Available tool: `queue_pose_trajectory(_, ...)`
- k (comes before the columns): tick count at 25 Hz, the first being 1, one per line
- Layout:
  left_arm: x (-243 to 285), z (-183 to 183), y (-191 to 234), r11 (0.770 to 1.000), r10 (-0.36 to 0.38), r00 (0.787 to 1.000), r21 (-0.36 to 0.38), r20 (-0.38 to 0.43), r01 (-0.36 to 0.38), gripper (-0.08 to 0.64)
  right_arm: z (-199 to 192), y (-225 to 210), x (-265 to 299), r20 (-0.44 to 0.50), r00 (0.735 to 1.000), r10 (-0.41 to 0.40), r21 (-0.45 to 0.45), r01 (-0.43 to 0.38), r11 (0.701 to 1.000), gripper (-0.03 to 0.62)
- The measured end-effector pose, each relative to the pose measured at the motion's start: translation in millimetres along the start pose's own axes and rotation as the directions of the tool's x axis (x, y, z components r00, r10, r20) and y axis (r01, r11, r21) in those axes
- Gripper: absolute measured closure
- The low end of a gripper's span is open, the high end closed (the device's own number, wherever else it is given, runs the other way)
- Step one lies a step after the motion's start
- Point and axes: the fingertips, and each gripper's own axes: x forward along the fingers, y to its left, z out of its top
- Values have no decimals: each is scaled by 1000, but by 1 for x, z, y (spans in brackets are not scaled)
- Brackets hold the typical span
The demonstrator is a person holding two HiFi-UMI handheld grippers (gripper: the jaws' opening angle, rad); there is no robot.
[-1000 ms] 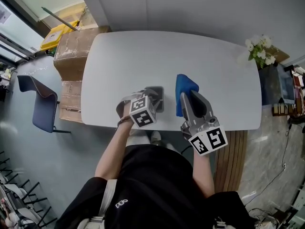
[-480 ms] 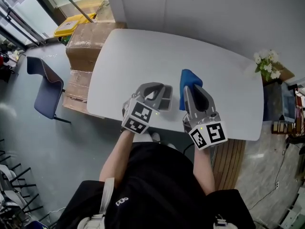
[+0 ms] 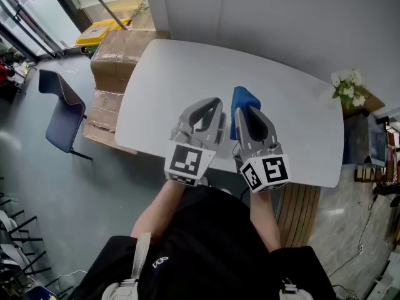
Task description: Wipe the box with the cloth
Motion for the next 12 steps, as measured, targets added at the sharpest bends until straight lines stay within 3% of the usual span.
queue_pose_trajectory(5, -5, 8, 0, 999, 20, 999, -44, 32, -18, 560, 1, -1, -1, -21, 998, -51, -23, 50, 998, 549)
queue_pose_trajectory(12, -7, 8, -8, 997, -6, 1000, -77, 28, 8, 560, 0, -1, -6, -23, 998, -58, -23, 58, 998, 549)
